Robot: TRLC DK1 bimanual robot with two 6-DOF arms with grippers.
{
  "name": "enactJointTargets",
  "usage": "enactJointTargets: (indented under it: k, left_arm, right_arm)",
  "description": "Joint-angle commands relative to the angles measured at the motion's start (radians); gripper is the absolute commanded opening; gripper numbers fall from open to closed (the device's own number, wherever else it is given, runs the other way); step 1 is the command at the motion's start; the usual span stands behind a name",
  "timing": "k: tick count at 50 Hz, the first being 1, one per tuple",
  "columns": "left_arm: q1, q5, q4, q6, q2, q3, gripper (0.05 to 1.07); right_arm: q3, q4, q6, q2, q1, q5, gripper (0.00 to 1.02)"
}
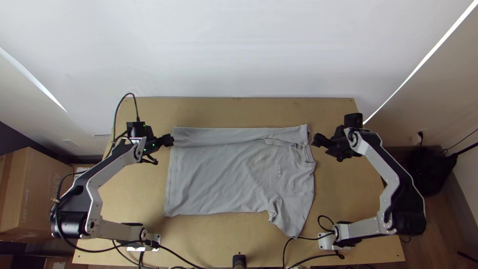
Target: Fold the t-shirt
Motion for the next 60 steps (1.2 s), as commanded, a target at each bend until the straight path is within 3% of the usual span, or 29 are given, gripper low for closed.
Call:
enactJointTargets:
  k: [1, 9, 13, 16, 21, 29, 35, 42, 60]
  left_arm:
    - [0.02, 0.019, -0.043, 0.004, -0.104, -0.016, 0.95]
    - [0.037, 0.043, -0.156, 0.02, -0.262, -0.008, 0.95]
    - [0.043, 0.049, -0.207, 0.026, -0.331, -0.003, 0.95]
    - [0.054, 0.065, -0.247, 0.032, -0.371, 0.007, 0.95]
    - [0.057, 0.068, -0.295, 0.035, -0.418, 0.02, 0.95]
    - [0.057, 0.069, -0.339, 0.04, -0.472, 0.012, 0.95]
    - [0.059, 0.069, -0.347, 0.05, -0.487, 0.0, 0.95]
    - [0.059, 0.071, -0.35, 0.049, -0.499, -0.008, 0.95]
    - [0.074, 0.069, -0.396, 0.08, -0.535, -0.003, 0.95]
  right_arm:
    - [-0.05, -0.078, 0.013, -0.145, -0.042, -0.045, 0.98]
    - [-0.113, -0.246, -0.019, -0.303, -0.054, -0.089, 0.98]
    - [-0.14, -0.392, -0.057, -0.331, -0.06, -0.114, 0.98]
    - [-0.157, -0.523, -0.059, -0.309, -0.12, -0.135, 0.98]
    - [-0.191, -0.642, -0.171, -0.28, -0.157, -0.168, 0.94]
    - [-0.275, -0.641, -0.224, -0.298, -0.151, -0.171, 0.82]
    - [-0.324, -0.561, -0.22, -0.298, -0.118, -0.169, 0.6]
    - [-0.337, -0.483, -0.198, -0.277, -0.058, -0.169, 0.47]
    - [-0.363, -0.363, -0.166, -0.196, 0.003, -0.138, 0.46]
